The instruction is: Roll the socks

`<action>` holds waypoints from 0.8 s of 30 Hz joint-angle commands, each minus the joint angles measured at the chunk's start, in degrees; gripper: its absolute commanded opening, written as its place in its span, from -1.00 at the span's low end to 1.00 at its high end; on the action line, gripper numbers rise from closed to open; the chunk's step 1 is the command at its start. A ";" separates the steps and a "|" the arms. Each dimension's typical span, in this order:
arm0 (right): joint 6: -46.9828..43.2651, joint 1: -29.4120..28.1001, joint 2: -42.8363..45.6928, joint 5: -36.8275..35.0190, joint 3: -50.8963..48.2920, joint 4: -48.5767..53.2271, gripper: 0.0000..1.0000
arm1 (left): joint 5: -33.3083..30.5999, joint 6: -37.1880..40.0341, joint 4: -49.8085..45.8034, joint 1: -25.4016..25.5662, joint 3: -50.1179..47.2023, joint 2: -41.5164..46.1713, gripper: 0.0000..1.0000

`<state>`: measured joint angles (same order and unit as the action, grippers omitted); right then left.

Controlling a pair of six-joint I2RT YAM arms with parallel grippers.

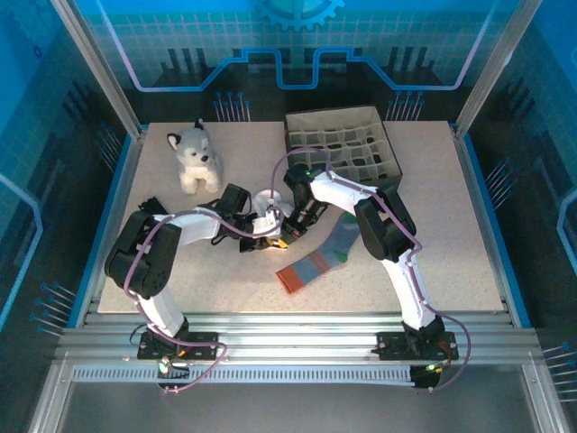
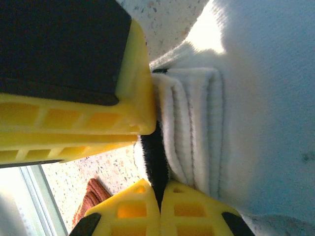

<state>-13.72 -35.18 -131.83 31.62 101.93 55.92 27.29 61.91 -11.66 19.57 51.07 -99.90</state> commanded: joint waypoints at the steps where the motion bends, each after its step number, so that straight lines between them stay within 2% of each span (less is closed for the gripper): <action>1: 0.70 0.61 -2.29 0.52 -0.24 1.47 -0.89 | 0.34 0.08 -5.24 0.47 3.09 -2.73 -0.89; 3: 0.83 0.69 -1.76 1.29 -0.81 0.49 -0.84 | 0.00 0.17 -8.30 0.45 5.40 -4.16 -1.00; 9: 5.69 2.67 6.75 4.21 -10.08 -12.64 -0.60 | -0.85 0.47 -11.93 0.47 8.41 -6.41 -1.00; 17: 10.16 4.53 13.80 7.28 -18.93 -25.90 -0.49 | -0.83 0.76 -14.67 0.47 10.59 -7.81 -1.00; 24: 13.28 5.85 20.19 4.69 -27.82 -36.80 -0.49 | -0.49 0.75 -17.03 0.42 12.55 -9.19 -1.00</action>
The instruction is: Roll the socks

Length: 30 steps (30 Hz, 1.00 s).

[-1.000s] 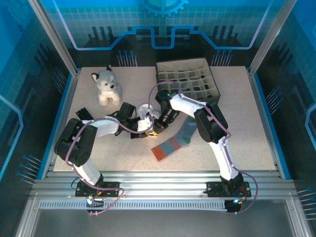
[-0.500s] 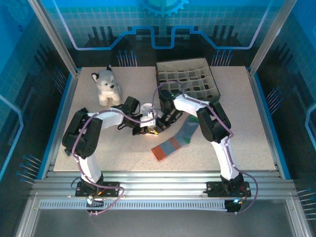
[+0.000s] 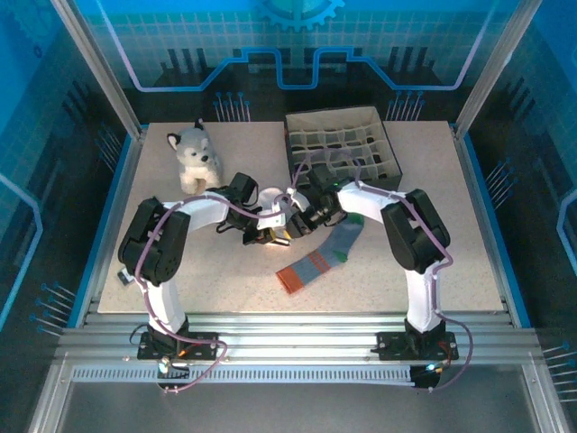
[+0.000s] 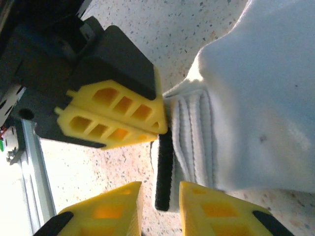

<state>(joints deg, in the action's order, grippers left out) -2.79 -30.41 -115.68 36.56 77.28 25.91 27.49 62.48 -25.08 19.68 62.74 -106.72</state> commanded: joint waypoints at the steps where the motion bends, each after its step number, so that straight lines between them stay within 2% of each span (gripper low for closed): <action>1: 2.91 1.36 5.62 -0.96 -5.28 -9.35 -0.49 | -0.56 0.21 -3.89 0.27 1.14 -2.53 -1.00; 9: 3.45 1.59 16.56 -8.22 -20.34 -28.26 -0.53 | 0.24 0.09 -5.04 0.02 2.36 -3.59 -1.00; 12: -1.83 -0.98 20.26 -14.35 -25.02 -31.71 -0.55 | 0.59 0.10 -6.30 -0.16 3.40 -4.18 -1.00; 16: -13.98 -8.05 22.43 -27.72 -29.53 -33.96 -0.55 | 1.53 0.38 -8.54 -0.60 5.13 -4.98 -1.00; 18: -16.71 -9.67 21.90 -30.21 -31.24 -37.30 -0.48 | 2.16 0.54 -9.98 -0.96 6.19 -5.47 -1.00; 20: -14.23 -9.07 20.65 -28.81 -31.36 -39.77 -0.43 | 2.74 0.63 -11.05 -1.30 7.09 -5.93 -1.00; 25: -1.86 -6.03 17.56 -18.07 -31.39 -46.50 -0.39 | 3.38 0.76 -12.49 -1.83 8.21 -6.35 -1.00; 30: 1.58 -5.97 14.40 -13.06 -31.54 -50.40 -0.36 | 3.45 0.90 -13.00 -1.84 8.60 -6.66 -1.00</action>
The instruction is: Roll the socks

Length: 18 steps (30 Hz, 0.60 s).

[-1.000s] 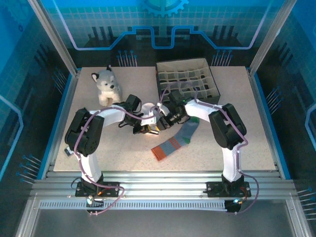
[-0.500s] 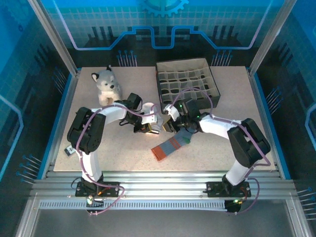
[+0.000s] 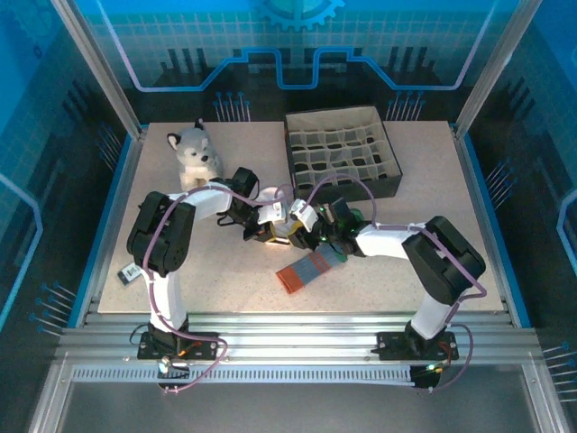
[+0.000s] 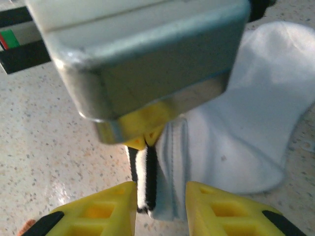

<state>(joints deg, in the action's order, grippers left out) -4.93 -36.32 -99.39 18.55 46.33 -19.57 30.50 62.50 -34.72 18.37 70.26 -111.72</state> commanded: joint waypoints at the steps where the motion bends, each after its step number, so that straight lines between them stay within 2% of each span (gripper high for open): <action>1: 3.93 0.05 -2.54 5.64 -0.38 -5.03 -0.36 | 0.50 0.89 -3.51 -0.62 1.21 -1.74 -1.00; 7: 5.07 0.19 -5.23 7.34 1.82 -3.66 -0.34 | 0.63 0.87 -4.00 -0.70 1.81 -2.08 -1.00; 18: 7.57 1.12 -9.90 3.87 6.82 3.75 -0.43 | 0.74 0.74 -4.20 -0.79 1.90 -2.10 -1.00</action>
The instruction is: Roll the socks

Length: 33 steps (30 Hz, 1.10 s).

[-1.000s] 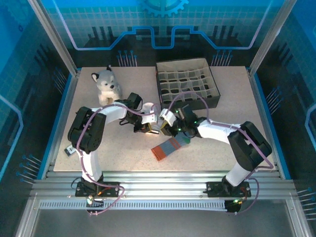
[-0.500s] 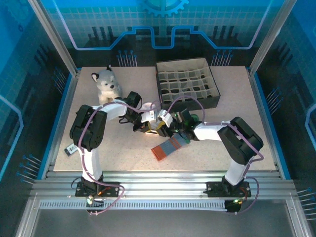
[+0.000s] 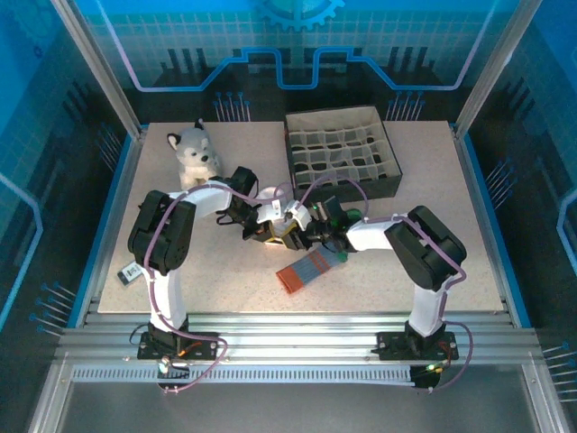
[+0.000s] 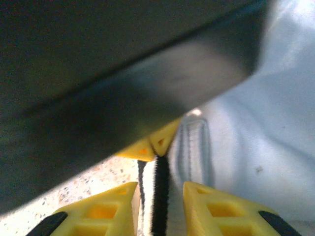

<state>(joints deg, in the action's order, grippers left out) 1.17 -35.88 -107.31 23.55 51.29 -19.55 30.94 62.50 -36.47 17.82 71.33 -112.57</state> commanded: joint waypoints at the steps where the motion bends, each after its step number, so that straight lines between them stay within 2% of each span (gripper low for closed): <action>1: 1.55 0.66 -2.26 -1.01 2.21 4.52 -0.43 | 0.27 0.71 -2.38 -0.25 0.83 -1.27 -1.00; 9: 2.34 0.65 -3.13 0.58 1.90 5.88 -0.44 | 0.33 0.61 -2.03 -0.33 0.65 -1.07 -1.00; 18: 8.94 3.05 0.28 6.75 -6.71 -11.07 -0.40 | 0.44 0.67 -2.05 -0.42 0.53 -0.98 -1.00; 25: 8.19 3.15 -0.53 9.58 -5.86 -9.91 -0.37 | 0.61 0.65 -2.12 -0.51 0.65 -0.98 -1.00; 33: 5.67 1.98 1.41 8.37 -6.38 -11.71 -0.32 | 0.81 0.64 -2.45 -0.52 0.99 -1.16 -1.00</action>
<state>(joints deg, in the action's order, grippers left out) 8.62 -33.32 -107.87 31.09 44.97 -29.21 31.03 62.50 -37.21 17.67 71.35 -112.57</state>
